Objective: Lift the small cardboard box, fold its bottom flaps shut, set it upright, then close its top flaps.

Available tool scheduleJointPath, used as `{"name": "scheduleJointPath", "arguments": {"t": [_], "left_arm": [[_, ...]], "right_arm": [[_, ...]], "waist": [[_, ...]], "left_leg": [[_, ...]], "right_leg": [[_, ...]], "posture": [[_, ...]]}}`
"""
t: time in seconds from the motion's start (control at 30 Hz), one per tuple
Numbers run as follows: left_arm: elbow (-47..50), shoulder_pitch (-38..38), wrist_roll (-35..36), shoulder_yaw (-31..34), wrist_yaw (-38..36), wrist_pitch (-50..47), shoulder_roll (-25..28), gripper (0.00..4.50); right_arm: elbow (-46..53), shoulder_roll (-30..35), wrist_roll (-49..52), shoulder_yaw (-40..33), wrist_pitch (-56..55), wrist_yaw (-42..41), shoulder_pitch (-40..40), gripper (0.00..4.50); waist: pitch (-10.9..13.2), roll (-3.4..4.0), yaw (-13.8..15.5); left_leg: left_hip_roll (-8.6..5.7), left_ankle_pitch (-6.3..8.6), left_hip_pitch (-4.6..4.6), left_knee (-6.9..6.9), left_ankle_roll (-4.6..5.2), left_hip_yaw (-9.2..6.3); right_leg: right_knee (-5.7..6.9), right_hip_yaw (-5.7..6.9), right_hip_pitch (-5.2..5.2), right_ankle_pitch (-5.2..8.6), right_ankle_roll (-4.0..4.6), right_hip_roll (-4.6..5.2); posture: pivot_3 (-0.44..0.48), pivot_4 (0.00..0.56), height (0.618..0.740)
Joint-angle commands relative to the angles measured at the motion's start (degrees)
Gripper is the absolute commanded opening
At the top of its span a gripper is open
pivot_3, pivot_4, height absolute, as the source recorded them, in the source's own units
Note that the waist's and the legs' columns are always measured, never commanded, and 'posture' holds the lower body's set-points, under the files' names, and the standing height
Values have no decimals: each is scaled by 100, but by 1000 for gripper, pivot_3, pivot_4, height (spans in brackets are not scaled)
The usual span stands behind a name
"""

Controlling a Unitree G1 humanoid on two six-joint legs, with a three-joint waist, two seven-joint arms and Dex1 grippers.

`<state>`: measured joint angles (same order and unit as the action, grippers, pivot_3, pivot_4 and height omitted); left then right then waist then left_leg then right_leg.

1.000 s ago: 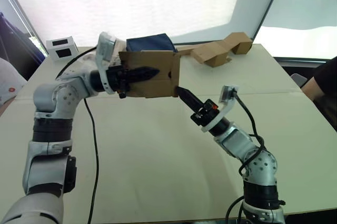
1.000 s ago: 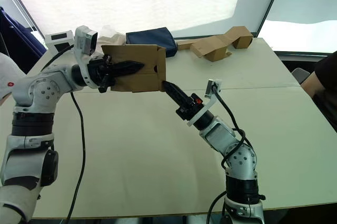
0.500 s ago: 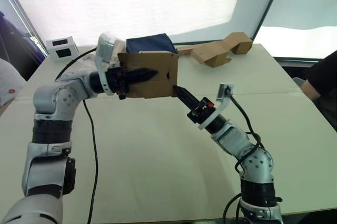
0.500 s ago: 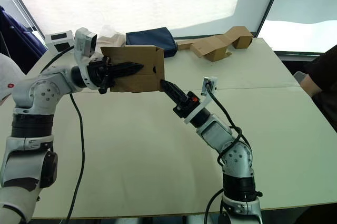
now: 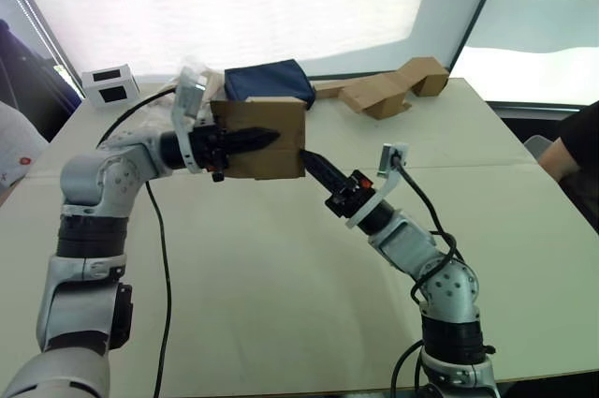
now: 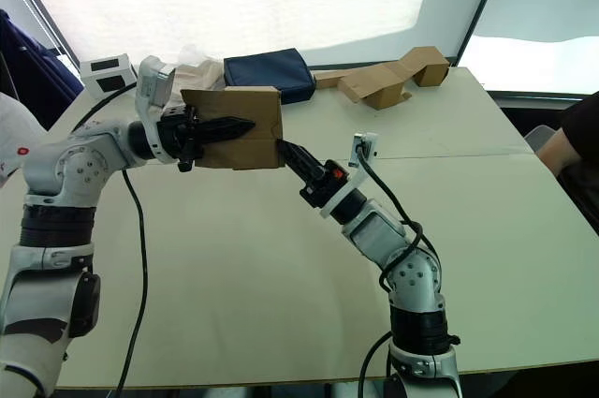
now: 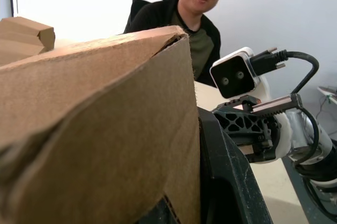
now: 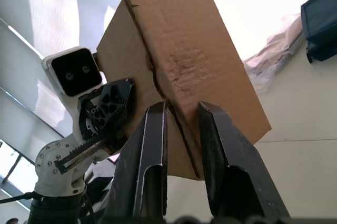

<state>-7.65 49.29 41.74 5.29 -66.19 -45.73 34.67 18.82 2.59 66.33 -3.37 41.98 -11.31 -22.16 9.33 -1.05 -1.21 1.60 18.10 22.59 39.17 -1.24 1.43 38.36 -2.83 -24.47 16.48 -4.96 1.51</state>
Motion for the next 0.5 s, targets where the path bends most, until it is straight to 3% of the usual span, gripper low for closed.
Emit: {"name": "scheduleJointPath", "arguments": {"t": [0.03, 0.27, 0.5], "left_arm": [[111, 119, 71, 81, 18, 50, -59, 0], [78, 129, 82, 104, -33, 19, -19, 0], [44, 164, 175, 202, -55, -79, 41, 0]], "right_arm": [[322, -70, 141, 218, 65, -165, -43, 898], [393, 75, 353, -12, 105, -210, 21, 898], [463, 855, 918, -606, 256, -421, 98, 898]], "waist": [[0, 0, 3], [0, 0, 2], [0, 0, 10]], "left_leg": [[0, 0, 0, 0, 0, 0], [0, 0, 0, 0, 0, 0], [-1, 0, 0, 0, 0, 1]], "right_leg": [[0, 0, 0, 0, 0, 0], [0, 0, 0, 0, 0, 0], [-1, 0, 0, 0, 0, 2]], "posture": [[0, 150, 740], [0, 150, 740], [0, 150, 740]]}}
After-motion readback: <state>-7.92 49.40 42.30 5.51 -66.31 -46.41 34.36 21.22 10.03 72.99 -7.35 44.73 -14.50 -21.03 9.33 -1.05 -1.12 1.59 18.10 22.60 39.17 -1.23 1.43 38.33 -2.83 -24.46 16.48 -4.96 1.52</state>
